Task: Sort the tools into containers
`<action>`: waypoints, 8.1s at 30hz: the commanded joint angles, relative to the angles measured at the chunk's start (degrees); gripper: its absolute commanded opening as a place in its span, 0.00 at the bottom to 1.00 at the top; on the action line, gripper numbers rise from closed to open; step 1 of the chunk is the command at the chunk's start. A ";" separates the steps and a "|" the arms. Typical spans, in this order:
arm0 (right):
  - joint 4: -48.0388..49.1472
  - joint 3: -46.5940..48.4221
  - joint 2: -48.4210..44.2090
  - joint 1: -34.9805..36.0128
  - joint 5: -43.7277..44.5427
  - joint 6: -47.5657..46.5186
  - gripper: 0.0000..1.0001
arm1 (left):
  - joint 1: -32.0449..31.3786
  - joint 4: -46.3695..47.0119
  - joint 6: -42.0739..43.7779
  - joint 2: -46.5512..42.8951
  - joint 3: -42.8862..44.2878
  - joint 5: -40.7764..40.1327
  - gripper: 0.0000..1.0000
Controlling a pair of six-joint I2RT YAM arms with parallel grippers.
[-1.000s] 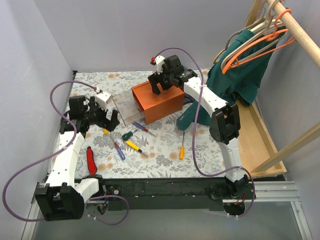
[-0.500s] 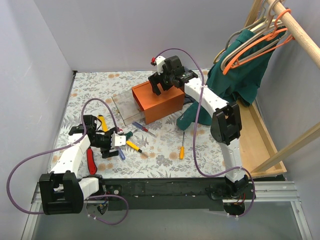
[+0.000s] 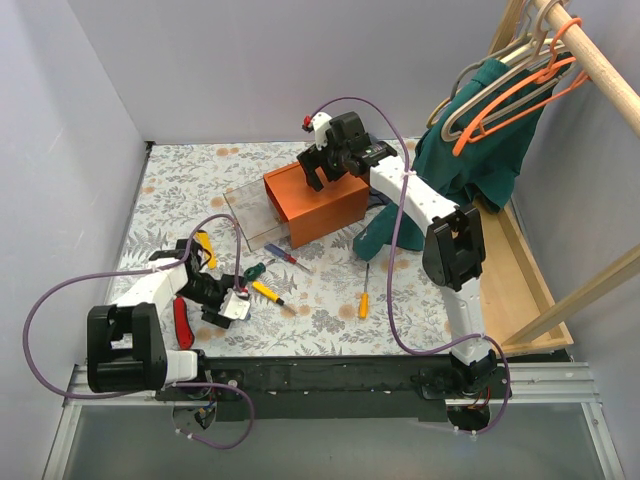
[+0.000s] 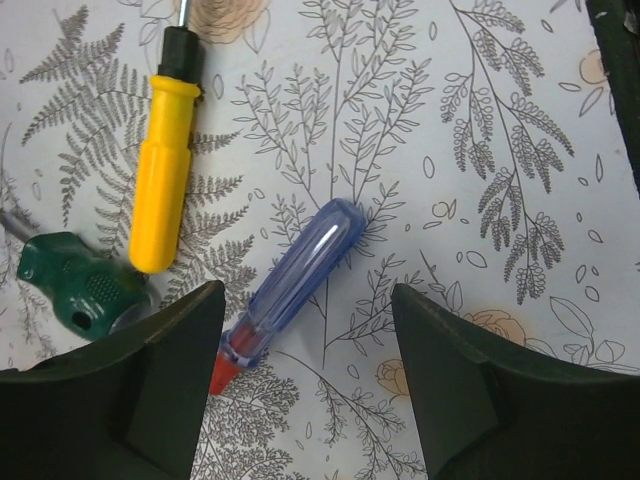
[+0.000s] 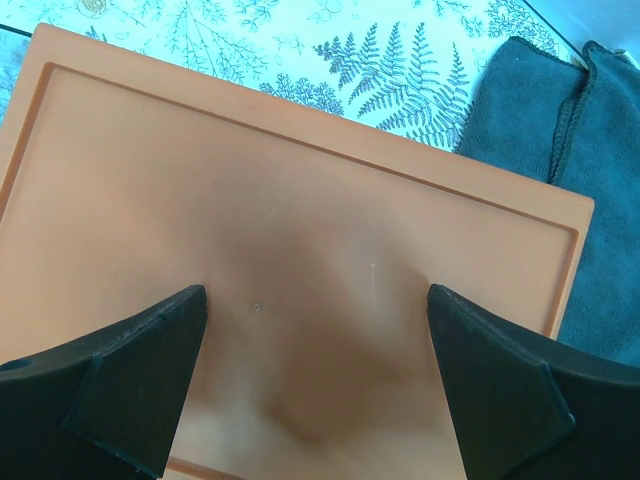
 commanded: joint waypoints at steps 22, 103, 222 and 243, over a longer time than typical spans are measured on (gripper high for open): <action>-7.89 -5.96 -0.58 -0.52 4.66 -3.66 0.98 | -7.36 -15.42 -13.71 6.21 17.41 3.19 0.08; -7.71 -10.97 -0.49 -2.45 6.24 -6.21 0.99 | -20.98 -2.17 -1.10 11.57 15.51 1.80 0.50; -18.88 -61.24 -35.65 3.08 -21.97 -85.48 0.90 | -10.09 45.29 -123.69 -1.97 34.14 -30.63 0.71; -36.79 -39.03 -22.55 12.32 -25.13 -81.63 0.01 | -5.34 44.50 -125.02 -4.87 30.97 -26.06 0.71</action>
